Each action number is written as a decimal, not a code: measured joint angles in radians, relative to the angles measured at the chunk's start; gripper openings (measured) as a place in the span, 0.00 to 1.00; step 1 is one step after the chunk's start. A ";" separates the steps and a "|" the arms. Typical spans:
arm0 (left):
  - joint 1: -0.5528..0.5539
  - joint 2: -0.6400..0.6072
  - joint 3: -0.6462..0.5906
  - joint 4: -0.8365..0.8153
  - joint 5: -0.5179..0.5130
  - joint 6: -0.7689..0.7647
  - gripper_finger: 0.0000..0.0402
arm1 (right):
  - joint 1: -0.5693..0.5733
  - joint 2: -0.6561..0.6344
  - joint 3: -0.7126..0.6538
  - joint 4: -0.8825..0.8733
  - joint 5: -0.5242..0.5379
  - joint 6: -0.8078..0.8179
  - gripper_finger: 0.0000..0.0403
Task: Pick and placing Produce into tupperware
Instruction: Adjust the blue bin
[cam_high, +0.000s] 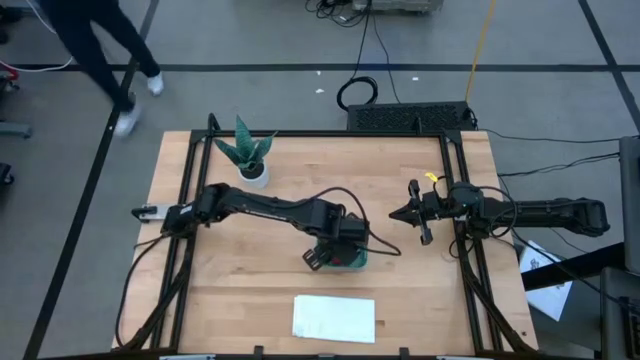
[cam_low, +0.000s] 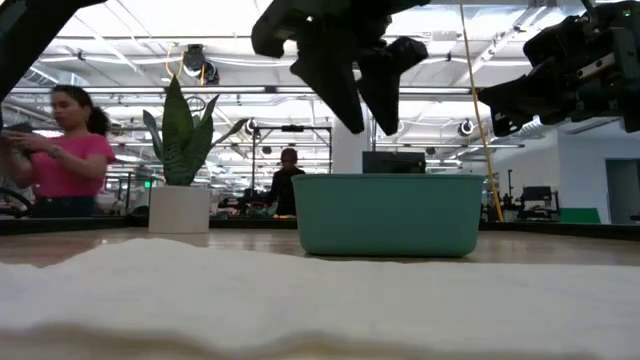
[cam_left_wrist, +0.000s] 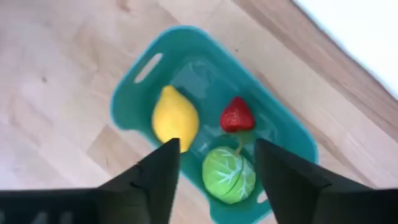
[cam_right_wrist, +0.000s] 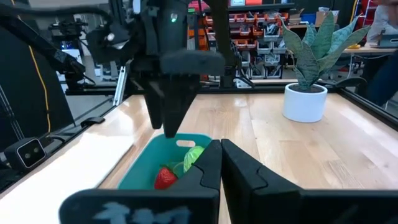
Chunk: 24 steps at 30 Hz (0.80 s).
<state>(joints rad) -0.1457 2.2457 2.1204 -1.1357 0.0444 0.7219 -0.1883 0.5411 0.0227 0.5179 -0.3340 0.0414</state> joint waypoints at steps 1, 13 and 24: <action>0.001 -0.007 0.000 -0.005 -0.002 -0.008 0.50 | 0.000 0.000 0.000 0.000 0.000 0.000 0.00; 0.014 -0.023 0.000 -0.076 -0.024 -0.072 0.02 | 0.000 0.000 0.000 0.000 -0.003 0.000 0.00; 0.024 -0.040 0.000 -0.104 -0.158 -0.058 0.01 | 0.000 0.000 0.000 0.001 -0.004 0.000 0.00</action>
<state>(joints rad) -0.1221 2.2062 2.1201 -1.2397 -0.1140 0.6635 -0.1879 0.5411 0.0228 0.5184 -0.3378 0.0410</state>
